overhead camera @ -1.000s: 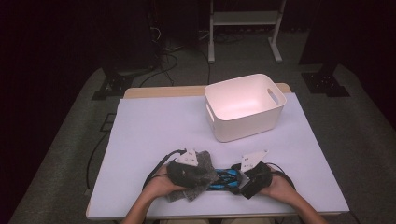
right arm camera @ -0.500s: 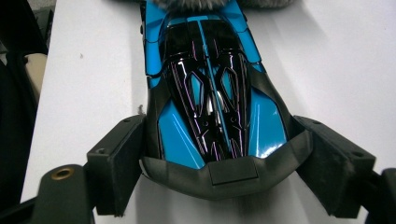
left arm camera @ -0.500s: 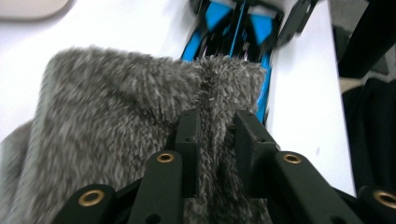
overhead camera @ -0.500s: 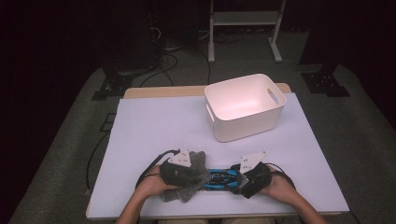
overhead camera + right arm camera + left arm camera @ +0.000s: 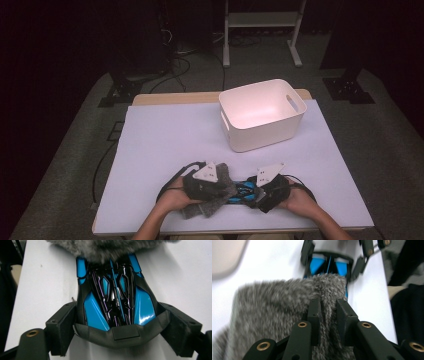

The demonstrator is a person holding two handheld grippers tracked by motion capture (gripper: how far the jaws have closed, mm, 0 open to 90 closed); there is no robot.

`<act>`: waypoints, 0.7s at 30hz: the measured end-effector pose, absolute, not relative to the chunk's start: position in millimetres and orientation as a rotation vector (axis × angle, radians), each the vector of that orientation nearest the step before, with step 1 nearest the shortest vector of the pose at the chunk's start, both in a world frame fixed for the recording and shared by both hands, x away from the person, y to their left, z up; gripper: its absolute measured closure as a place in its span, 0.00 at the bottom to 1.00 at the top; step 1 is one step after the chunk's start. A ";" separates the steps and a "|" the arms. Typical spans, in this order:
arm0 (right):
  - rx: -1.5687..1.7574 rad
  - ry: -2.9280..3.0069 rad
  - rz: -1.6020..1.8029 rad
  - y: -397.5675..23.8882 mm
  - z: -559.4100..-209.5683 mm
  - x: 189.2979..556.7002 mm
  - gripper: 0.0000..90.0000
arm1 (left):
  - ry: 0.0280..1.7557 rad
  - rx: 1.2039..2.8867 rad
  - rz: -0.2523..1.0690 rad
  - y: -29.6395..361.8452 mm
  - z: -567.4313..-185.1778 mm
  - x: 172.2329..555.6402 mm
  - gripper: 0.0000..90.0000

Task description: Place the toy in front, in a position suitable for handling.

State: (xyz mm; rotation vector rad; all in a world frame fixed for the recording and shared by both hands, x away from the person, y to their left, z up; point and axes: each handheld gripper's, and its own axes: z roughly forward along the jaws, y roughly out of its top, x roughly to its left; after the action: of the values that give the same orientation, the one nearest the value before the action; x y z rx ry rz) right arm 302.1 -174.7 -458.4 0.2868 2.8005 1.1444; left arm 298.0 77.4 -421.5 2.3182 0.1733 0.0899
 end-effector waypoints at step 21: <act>0.287 2.818 1.174 -177.6 -461.2 305.3 0.23 | 0.150 2.342 0.087 78.0 -422.4 293.7 0.86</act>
State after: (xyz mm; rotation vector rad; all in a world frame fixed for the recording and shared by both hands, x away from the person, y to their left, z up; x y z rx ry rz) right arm 305.3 -177.6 -461.2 0.2872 2.8180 1.1737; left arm 293.7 78.0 -422.4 2.3422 0.1500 0.0869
